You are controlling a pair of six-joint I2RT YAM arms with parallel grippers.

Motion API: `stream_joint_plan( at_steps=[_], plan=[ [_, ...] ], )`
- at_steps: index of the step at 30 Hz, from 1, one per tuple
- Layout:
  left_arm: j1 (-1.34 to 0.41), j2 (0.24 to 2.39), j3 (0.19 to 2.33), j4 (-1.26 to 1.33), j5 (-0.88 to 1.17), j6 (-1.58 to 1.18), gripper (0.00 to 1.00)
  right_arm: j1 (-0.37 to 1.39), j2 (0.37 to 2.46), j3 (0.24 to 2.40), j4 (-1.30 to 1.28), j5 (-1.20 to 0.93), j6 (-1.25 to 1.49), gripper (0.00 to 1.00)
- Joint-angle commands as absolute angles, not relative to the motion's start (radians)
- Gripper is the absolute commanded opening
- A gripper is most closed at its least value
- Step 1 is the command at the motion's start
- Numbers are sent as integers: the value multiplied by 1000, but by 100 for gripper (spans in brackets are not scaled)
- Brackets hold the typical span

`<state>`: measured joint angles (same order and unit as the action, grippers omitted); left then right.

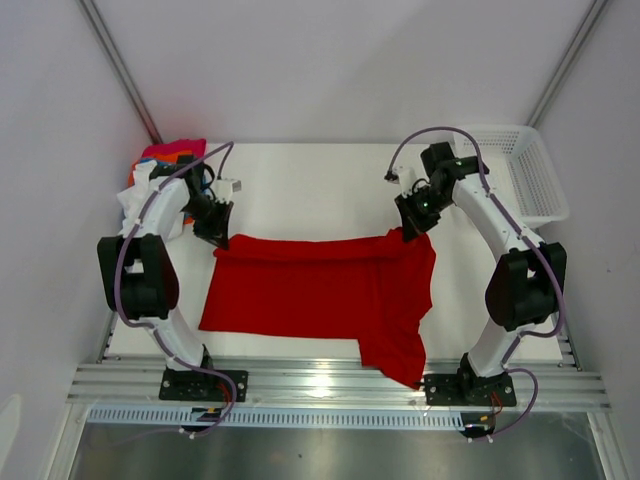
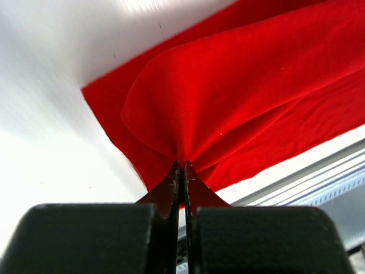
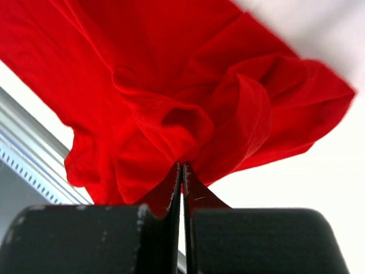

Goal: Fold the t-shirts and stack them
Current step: Fold the tshirt

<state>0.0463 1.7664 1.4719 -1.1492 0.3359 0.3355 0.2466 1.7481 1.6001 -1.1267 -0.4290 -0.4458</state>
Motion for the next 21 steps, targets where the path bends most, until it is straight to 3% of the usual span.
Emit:
stream_joint_plan(
  at_steps=[1,21],
  plan=[
    [51,1703,1425,-1155,345,380,0,245,1694,1580,-1196,-440,-489,0],
    [48,1582,1175,-1123,301,405,0,344,1640,1385,-1324,-315,-646,0]
  ],
)
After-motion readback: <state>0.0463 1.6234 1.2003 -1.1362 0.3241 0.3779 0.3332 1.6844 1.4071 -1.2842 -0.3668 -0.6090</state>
